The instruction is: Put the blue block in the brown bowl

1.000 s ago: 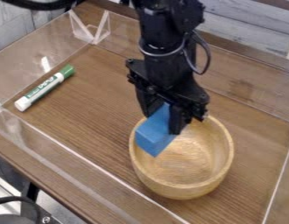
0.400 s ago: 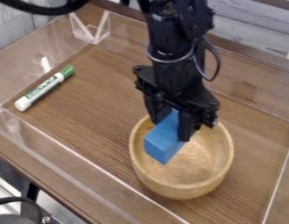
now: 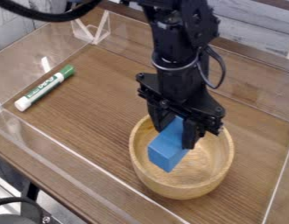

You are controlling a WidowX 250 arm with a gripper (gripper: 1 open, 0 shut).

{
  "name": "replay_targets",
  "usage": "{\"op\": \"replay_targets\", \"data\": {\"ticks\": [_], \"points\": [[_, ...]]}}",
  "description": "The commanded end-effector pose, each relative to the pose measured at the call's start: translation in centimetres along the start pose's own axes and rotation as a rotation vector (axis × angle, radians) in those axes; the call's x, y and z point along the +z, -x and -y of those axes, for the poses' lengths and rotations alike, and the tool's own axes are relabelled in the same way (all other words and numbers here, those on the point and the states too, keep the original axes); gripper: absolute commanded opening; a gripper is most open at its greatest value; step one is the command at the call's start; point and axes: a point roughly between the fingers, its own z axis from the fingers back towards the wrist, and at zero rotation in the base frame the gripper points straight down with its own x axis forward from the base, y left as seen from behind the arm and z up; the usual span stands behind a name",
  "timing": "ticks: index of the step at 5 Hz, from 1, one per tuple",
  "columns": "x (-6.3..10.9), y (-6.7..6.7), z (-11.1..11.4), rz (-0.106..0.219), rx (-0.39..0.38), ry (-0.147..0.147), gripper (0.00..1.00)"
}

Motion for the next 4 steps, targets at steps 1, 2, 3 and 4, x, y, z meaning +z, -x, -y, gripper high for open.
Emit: {"op": "replay_targets", "data": {"ticks": [1,2,3,4], "points": [[0.5,-0.5,0.6,0.035,0.002,0.01,0.0],[0.3,-0.4,1.0,0.032,0.006,0.014,1.0],[0.1,0.1,1.4,0.019,0.005,0.018,1.0],[-0.1,0.3,1.6,0.009,0.004,0.022,1.0]]}}
